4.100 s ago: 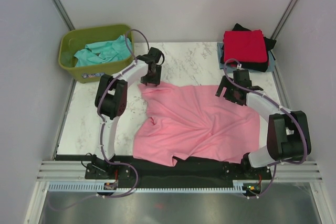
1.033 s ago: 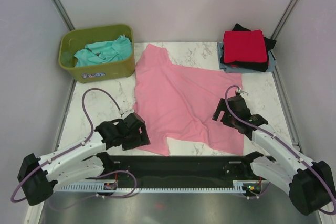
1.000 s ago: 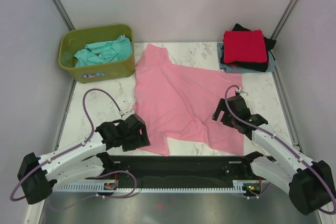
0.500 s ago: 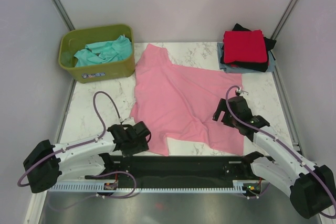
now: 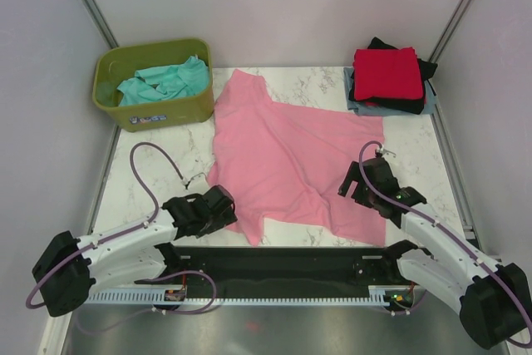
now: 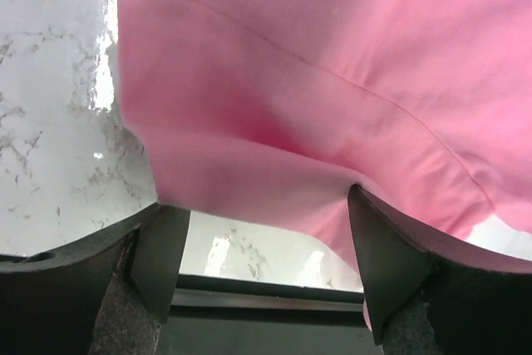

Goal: Fold and stack the t-shirts

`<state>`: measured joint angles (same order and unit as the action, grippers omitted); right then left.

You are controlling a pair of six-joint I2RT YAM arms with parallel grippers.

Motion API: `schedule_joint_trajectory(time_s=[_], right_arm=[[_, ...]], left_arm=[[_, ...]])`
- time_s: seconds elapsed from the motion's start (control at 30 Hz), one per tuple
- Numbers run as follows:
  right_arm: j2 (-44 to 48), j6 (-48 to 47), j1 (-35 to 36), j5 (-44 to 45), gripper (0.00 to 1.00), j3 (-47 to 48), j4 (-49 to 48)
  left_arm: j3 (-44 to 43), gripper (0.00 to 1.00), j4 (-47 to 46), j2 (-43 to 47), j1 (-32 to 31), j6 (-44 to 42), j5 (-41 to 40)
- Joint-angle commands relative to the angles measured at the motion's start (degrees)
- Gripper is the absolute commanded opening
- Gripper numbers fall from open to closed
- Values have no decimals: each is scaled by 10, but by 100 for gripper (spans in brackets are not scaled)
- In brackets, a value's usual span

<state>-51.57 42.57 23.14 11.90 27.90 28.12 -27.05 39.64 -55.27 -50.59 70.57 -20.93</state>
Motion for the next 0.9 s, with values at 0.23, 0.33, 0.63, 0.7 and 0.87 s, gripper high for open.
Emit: schedule_joint_trajectory(time_s=[0.23, 0.33, 0.63, 0.7, 0.87], right_arm=[[-24, 43, 2, 9, 98, -15, 18], [-34, 45, 2, 22, 98, -7, 25], [-33, 113, 2, 81, 98, -6, 114], [-39, 133, 1, 71, 98, -1, 123], [-76, 139, 6, 57, 98, 12, 131]], left_arm=[[20, 61, -154, -29, 29, -89, -5], [-25, 23, -181, -56, 63, -157, 7], [-139, 12, -208, -114, 199, -261, 130], [-156, 12, -216, -123, 235, -270, 147], [-168, 11, -220, -127, 275, -279, 207]])
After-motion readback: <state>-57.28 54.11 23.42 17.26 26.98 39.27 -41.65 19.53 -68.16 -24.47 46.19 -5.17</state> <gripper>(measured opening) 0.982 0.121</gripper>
